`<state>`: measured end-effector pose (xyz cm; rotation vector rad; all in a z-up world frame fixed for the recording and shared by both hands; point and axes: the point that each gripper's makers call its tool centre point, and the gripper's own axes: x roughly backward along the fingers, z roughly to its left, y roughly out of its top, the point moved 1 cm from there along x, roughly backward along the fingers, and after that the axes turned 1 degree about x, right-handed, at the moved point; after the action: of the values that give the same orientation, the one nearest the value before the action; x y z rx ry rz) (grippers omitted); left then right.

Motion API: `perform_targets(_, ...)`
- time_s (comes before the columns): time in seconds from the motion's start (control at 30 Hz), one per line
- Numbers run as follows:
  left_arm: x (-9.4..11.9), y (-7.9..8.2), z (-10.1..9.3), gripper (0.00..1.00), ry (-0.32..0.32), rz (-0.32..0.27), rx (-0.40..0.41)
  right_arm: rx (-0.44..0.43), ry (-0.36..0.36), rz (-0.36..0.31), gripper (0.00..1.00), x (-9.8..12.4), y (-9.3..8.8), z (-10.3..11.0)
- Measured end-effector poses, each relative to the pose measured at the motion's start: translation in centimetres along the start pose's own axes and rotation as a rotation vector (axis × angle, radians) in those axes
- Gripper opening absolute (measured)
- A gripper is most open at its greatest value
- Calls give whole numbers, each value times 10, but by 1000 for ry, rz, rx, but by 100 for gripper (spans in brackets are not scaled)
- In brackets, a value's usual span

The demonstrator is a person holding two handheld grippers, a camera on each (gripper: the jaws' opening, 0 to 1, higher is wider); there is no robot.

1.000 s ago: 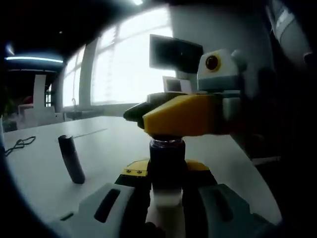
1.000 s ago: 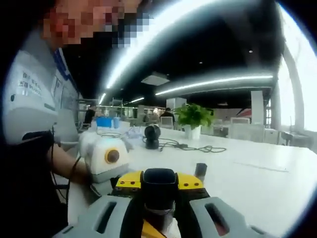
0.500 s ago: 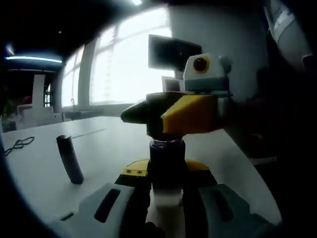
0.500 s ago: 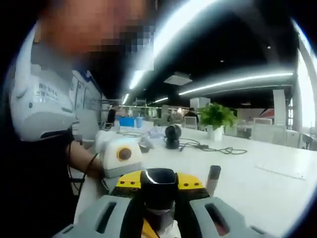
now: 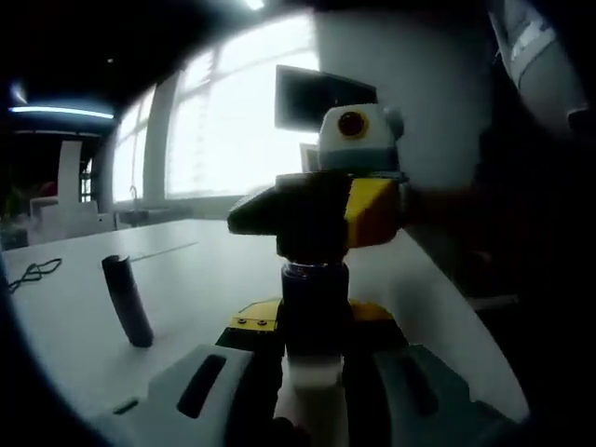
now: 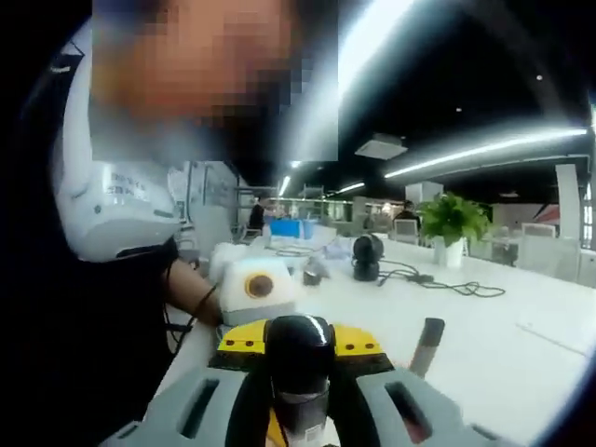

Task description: Pick up cosmetic bottle twist off cap place on table pick up cap screw tight cap place on table

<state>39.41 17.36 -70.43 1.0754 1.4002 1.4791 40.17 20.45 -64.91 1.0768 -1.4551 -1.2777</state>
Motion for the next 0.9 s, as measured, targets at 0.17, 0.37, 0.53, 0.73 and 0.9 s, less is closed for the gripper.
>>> perform_targets(0.17,-1,0,-3,14,-28,1,4,7,86,3,17,1,0,4)
perform_targets(0.37,-2,-1,-8,14,-66,2,16,-7,205,-5,17,4,0,9)
perform_targets(0.53,-2,-2,-8,14,-76,3,24,-4,269,-8,17,2,1,11)
perform_targets(0.73,-3,-2,-9,14,-90,2,27,8,295,-5,17,3,1,13)
perform_targets(0.9,-4,-2,-9,14,-94,0,26,4,296,-10,17,3,3,14)
